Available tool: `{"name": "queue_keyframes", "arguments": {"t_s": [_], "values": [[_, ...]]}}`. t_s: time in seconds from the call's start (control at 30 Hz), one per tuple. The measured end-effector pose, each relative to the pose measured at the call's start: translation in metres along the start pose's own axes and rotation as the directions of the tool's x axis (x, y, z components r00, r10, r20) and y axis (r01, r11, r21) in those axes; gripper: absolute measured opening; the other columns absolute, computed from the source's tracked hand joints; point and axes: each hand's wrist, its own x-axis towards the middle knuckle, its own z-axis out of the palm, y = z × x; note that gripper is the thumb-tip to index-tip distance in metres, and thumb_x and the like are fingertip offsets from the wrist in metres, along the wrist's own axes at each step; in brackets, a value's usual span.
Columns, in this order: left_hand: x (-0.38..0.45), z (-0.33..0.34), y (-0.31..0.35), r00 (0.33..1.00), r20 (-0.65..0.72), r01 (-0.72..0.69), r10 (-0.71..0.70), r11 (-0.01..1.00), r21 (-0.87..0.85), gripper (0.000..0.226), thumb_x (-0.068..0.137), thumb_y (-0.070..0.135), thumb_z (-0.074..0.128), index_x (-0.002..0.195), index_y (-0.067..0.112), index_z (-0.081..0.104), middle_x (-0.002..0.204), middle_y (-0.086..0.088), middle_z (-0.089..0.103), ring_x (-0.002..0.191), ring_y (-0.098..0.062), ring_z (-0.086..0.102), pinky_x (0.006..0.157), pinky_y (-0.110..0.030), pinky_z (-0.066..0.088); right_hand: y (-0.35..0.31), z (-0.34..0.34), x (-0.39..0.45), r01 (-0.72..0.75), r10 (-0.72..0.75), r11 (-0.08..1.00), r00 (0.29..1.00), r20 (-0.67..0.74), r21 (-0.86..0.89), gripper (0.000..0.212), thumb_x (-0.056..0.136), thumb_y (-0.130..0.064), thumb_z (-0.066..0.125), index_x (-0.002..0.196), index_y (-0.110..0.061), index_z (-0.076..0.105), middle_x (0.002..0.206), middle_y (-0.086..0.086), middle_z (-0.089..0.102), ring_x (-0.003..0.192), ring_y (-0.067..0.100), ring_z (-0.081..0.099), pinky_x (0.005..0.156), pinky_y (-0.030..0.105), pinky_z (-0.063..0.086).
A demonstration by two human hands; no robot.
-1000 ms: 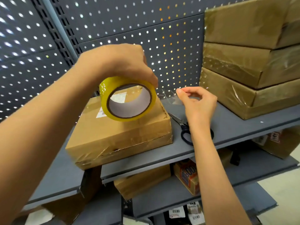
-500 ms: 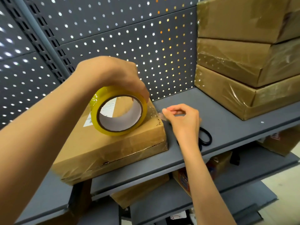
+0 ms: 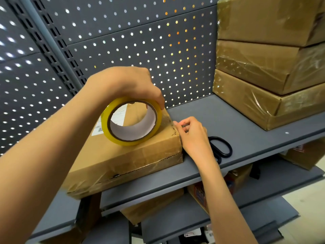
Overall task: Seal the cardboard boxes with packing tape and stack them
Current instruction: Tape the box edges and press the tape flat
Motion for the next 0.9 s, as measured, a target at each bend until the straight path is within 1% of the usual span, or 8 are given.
{"name": "queue_keyframes", "arguments": {"t_s": [0.1, 0.17, 0.33, 0.43, 0.57, 0.67, 0.73, 0.9], "values": [[-0.002, 0.002, 0.001, 1.0, -0.017, -0.002, 0.001, 1.0, -0.028, 0.045, 0.077, 0.048, 0.067, 0.056, 0.011, 0.053, 0.053, -0.004, 0.052, 0.053, -0.02, 0.046, 0.053, -0.028, 0.035, 0.0, -0.002, 0.001, 0.007, -0.005, 0.998, 0.999, 0.032, -0.057, 0.021, 0.096, -0.038, 0.051, 0.093, -0.017, 0.049, 0.076, -0.011, 0.047, 0.081, 0.008, 0.045, 0.056, 0.018, 0.033], [-0.004, 0.003, 0.001, 1.0, -0.027, 0.0, -0.001, 0.999, -0.045, 0.044, 0.078, 0.046, 0.066, 0.055, 0.011, 0.053, 0.052, -0.004, 0.051, 0.051, -0.02, 0.045, 0.052, -0.028, 0.035, -0.001, -0.004, 0.001, 0.008, -0.004, 0.996, 0.999, 0.049, -0.088, 0.023, 0.097, -0.038, 0.05, 0.096, -0.015, 0.049, 0.077, -0.009, 0.047, 0.079, 0.008, 0.043, 0.056, 0.018, 0.032], [-0.007, 0.003, -0.001, 0.999, -0.035, 0.007, -0.01, 0.995, -0.101, 0.04, 0.078, 0.044, 0.067, 0.059, 0.011, 0.056, 0.054, -0.003, 0.051, 0.05, -0.019, 0.045, 0.051, -0.026, 0.037, -0.005, -0.011, 0.001, 0.008, -0.007, 0.976, 1.0, 0.005, -0.217, 0.02, 0.096, -0.025, 0.055, 0.104, -0.01, 0.045, 0.095, 0.008, 0.057, 0.094, 0.027, 0.056, 0.076, 0.033, 0.042], [-0.006, 0.005, -0.002, 0.999, -0.038, 0.009, -0.013, 0.994, -0.113, 0.038, 0.077, 0.044, 0.067, 0.06, 0.011, 0.057, 0.056, -0.004, 0.052, 0.051, -0.02, 0.046, 0.052, -0.026, 0.038, -0.011, -0.017, -0.007, 0.138, -0.138, 0.99, 0.984, -0.112, -0.013, 0.012, 0.1, -0.023, 0.045, 0.095, -0.015, 0.051, 0.091, 0.006, 0.063, 0.093, 0.027, 0.061, 0.084, 0.04, 0.048], [-0.007, 0.005, -0.002, 0.999, -0.034, 0.009, -0.014, 0.989, -0.146, 0.037, 0.078, 0.042, 0.068, 0.062, 0.01, 0.058, 0.057, -0.006, 0.052, 0.052, -0.021, 0.045, 0.054, -0.027, 0.038, -0.024, -0.015, -0.027, 0.103, -0.125, 0.975, 0.987, 0.103, 0.194, 0.043, 0.103, -0.039, 0.025, 0.119, -0.013, 0.056, 0.117, 0.005, 0.061, 0.112, 0.016, 0.053, 0.103, 0.035, 0.039], [-0.009, 0.005, -0.003, 0.999, -0.048, 0.012, -0.019, 0.989, -0.144, 0.036, 0.078, 0.041, 0.067, 0.061, 0.01, 0.056, 0.055, -0.005, 0.05, 0.051, -0.021, 0.044, 0.052, -0.026, 0.036, -0.025, -0.007, -0.039, 0.019, -0.084, 0.966, 0.967, 0.242, 0.258, 0.053, 0.101, -0.049, 0.017, 0.147, -0.028, 0.033, 0.148, -0.012, 0.039, 0.137, 0.003, 0.031, 0.109, 0.021, 0.019], [-0.01, 0.005, -0.004, 0.998, -0.055, 0.013, -0.022, 0.988, -0.152, 0.036, 0.078, 0.04, 0.067, 0.061, 0.01, 0.056, 0.053, -0.004, 0.049, 0.05, -0.02, 0.043, 0.051, -0.026, 0.035, -0.022, -0.003, -0.042, -0.024, -0.056, 0.961, 0.959, 0.279, 0.275, 0.055, 0.099, -0.052, 0.015, 0.15, -0.032, 0.022, 0.154, -0.017, 0.026, 0.141, 0.0, 0.019, 0.107, 0.019, 0.013], [-0.011, 0.006, -0.005, 0.998, -0.066, 0.011, -0.023, 0.985, -0.173, 0.034, 0.078, 0.04, 0.067, 0.065, 0.01, 0.057, 0.055, -0.004, 0.05, 0.05, -0.02, 0.044, 0.05, -0.026, 0.036, -0.018, -0.002, -0.042, -0.114, 0.022, 0.955, 0.947, 0.319, 0.275, 0.061, 0.095, -0.06, 0.011, 0.15, -0.036, 0.02, 0.156, -0.015, 0.021, 0.144, 0.004, 0.015, 0.115, 0.028, 0.011]]}}
